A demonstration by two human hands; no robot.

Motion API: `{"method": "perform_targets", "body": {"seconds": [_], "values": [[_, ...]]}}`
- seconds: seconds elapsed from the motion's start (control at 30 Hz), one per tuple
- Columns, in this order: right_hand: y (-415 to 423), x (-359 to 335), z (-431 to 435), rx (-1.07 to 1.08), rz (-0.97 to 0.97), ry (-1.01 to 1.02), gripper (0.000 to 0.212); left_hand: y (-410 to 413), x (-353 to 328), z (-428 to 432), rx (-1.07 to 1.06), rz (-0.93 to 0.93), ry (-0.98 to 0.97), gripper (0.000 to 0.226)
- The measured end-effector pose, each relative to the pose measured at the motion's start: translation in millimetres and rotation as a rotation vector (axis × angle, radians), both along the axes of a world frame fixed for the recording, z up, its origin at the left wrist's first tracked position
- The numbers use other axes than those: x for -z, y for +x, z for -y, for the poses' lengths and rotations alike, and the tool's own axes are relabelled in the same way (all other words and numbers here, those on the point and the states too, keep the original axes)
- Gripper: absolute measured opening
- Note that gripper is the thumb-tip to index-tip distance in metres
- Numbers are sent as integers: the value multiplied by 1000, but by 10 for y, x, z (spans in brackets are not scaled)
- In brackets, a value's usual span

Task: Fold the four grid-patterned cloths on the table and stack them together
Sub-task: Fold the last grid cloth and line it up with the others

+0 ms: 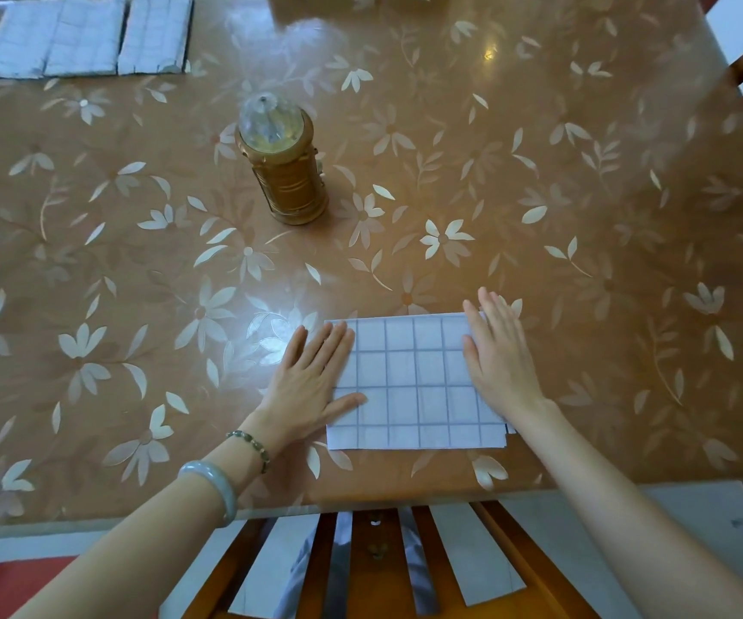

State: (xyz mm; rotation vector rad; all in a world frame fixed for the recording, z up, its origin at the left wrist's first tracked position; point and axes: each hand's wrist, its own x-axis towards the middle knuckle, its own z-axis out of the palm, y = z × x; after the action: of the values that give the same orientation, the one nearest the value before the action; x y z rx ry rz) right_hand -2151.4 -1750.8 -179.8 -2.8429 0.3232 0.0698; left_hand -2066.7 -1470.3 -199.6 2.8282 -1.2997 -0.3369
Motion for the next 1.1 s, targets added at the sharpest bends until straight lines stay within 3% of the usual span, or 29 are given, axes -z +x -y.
{"method": "perform_targets", "body": {"seconds": [0.27,0.53,0.7,1.1], "values": [[57,76,-123,-73,17,5,41,-43,-7,28,-43,-15,4,91],[87,99,-608,-212,-61,8,52,-41,-41,41,-35,-18,23,90],[29,223,-487,-190,-157,-64,63,-12,-73,18,-26,-38,60,93],[-145,123,-2,-89,-278,-165,70,255,-222,-247,110,-116,190,129]]}}
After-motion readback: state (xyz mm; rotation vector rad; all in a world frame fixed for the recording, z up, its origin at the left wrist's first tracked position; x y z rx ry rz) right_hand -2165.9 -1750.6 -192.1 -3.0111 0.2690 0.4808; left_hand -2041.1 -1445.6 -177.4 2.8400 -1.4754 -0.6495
